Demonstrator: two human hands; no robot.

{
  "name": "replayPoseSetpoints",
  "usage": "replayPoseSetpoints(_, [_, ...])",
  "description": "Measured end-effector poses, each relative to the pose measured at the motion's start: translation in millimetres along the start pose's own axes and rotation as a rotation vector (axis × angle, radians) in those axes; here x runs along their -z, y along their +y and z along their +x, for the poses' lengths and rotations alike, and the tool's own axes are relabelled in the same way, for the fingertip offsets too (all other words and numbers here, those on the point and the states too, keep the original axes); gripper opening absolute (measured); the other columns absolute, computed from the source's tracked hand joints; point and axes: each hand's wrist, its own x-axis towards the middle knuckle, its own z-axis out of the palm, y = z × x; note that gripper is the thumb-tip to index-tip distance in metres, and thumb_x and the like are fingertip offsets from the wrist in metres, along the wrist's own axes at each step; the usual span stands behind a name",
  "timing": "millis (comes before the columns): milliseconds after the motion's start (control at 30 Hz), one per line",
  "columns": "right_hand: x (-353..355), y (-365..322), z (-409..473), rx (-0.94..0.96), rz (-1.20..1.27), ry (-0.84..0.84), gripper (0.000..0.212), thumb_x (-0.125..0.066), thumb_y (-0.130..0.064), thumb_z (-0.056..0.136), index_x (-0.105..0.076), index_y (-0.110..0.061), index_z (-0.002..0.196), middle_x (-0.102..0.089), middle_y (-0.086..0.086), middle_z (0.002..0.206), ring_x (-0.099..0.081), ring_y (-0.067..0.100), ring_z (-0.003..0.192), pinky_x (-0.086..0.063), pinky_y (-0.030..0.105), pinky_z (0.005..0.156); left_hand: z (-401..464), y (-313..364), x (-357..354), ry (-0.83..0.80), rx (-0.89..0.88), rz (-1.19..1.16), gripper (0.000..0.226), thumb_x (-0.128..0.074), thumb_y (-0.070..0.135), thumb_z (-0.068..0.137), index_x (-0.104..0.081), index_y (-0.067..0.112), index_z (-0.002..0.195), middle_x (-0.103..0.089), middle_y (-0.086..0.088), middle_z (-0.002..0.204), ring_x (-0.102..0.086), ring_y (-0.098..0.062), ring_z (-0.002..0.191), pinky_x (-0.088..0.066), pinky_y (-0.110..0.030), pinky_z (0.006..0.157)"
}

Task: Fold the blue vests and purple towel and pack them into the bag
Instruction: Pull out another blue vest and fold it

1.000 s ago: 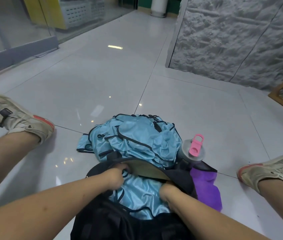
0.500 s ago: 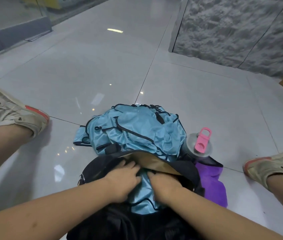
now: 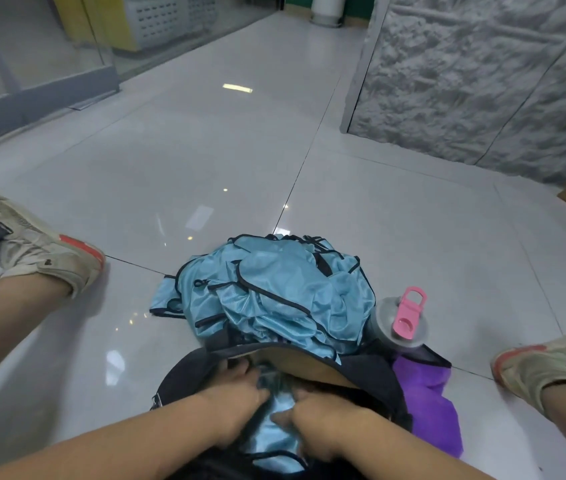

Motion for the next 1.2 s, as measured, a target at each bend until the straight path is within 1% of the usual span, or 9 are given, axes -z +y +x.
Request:
replayPoseSetpoints(200, [45.1,-20.2,-27.6,0.025,0.093,0.041,0.027,-0.066,-0.031,0.097,-0.067,-0.018,0.121,-0.068,0.015,0.123,-0.064,0.033,0.111,-0.050,0.037,0.093,-18.9,1.4,45.1,0.172,-0.027,-0.343,0.027,-0.063,0.037,0.087,-0.065,0.020,0.108,-0.059,-0.011,0.119,-0.059,-0.032,0.112,-0.052,-0.042,0.094])
replayPoseSetpoints(400, [142.9,-21.2,-83.3,0.165,0.273,0.123,0.012,-0.072,-0.018,0.090,-0.065,-0.022,0.082,-0.064,-0.002,0.087,-0.058,0.014,0.077,-0.046,0.025,0.069,-49.3,-13.0,123.5,0.428,-0.030,-0.895,0.003,-0.063,0.022,0.077,-0.064,0.020,0.077,-0.070,0.001,0.073,-0.070,-0.020,0.074,-0.056,-0.035,0.065])
replayPoseSetpoints(567, [174.2,19.0,-76.2,0.173,0.916,0.471,0.025,-0.072,-0.009,0.088,-0.077,-0.025,0.108,-0.076,0.007,0.111,-0.074,0.018,0.105,-0.061,0.033,0.090,-33.9,-56.7,150.0,0.760,0.134,-1.200,0.011,-0.073,0.020,0.088,-0.071,0.028,0.096,-0.074,0.011,0.089,-0.070,-0.011,0.075,-0.058,-0.034,0.079])
replayPoseSetpoints(633, [170.7,37.5,-49.5,0.055,0.889,0.620,0.031,-0.072,-0.018,0.087,-0.073,-0.034,0.114,-0.071,0.001,0.124,-0.069,0.015,0.112,-0.059,0.038,0.097,-17.5,-78.5,139.9,0.763,0.324,-1.096,0.023,-0.067,0.021,0.095,-0.069,0.027,0.117,-0.072,0.006,0.116,-0.066,-0.012,0.099,-0.052,-0.032,0.094])
replayPoseSetpoints(733, [166.1,54.3,-20.5,-0.095,0.820,0.650,0.051,-0.070,-0.020,0.095,-0.057,-0.031,0.143,-0.055,0.004,0.150,-0.057,0.017,0.132,-0.049,0.031,0.102,2.3,-100.9,123.4,0.677,0.458,-1.072,0.039,-0.067,0.029,0.098,-0.062,0.029,0.136,-0.061,0.004,0.137,-0.060,-0.011,0.100,-0.046,-0.028,0.089])
replayPoseSetpoints(867, [162.2,58.0,3.1,-0.222,0.769,0.620,0.075,-0.069,-0.019,0.095,-0.033,-0.024,0.161,-0.053,0.006,0.150,-0.061,0.022,0.113,-0.050,0.030,0.088,30.5,-114.4,110.2,0.570,0.523,-1.400,0.071,-0.084,0.040,0.083,-0.051,0.039,0.146,-0.053,0.000,0.141,-0.059,-0.021,0.120,-0.049,-0.031,0.093])
replayPoseSetpoints(933, [158.0,60.2,13.4,-0.238,0.783,0.577,0.091,-0.072,-0.021,0.092,-0.020,-0.024,0.166,-0.049,0.005,0.153,-0.058,0.017,0.101,-0.049,0.026,0.082,44.4,-117.3,109.9,0.503,0.546,-1.335,0.059,-0.087,0.036,0.080,-0.062,0.027,0.133,-0.061,0.000,0.129,-0.062,-0.020,0.113,-0.045,-0.029,0.090])
replayPoseSetpoints(1033, [154.6,65.1,23.8,-0.228,0.797,0.603,0.094,-0.078,-0.023,0.085,-0.027,-0.026,0.164,-0.050,-0.002,0.152,-0.058,0.012,0.095,-0.054,0.027,0.087,49.5,-120.1,115.3,0.533,0.545,-1.276,0.027,-0.085,0.027,0.080,-0.061,0.019,0.073,-0.053,0.003,0.067,-0.051,-0.014,0.060,-0.037,-0.027,0.059])
replayPoseSetpoints(1200, [163.6,76.0,25.7,-0.244,0.711,0.665,0.062,-0.086,-0.034,0.078,-0.064,-0.020,0.134,-0.069,-0.005,0.111,-0.067,0.015,0.097,-0.052,0.028,0.082,37.5,-138.7,127.3,0.736,0.502,-1.556,0.014,-0.082,0.016,0.084,-0.073,0.008,0.076,-0.063,0.003,0.058,-0.054,-0.011,0.049,-0.040,-0.023,0.049])
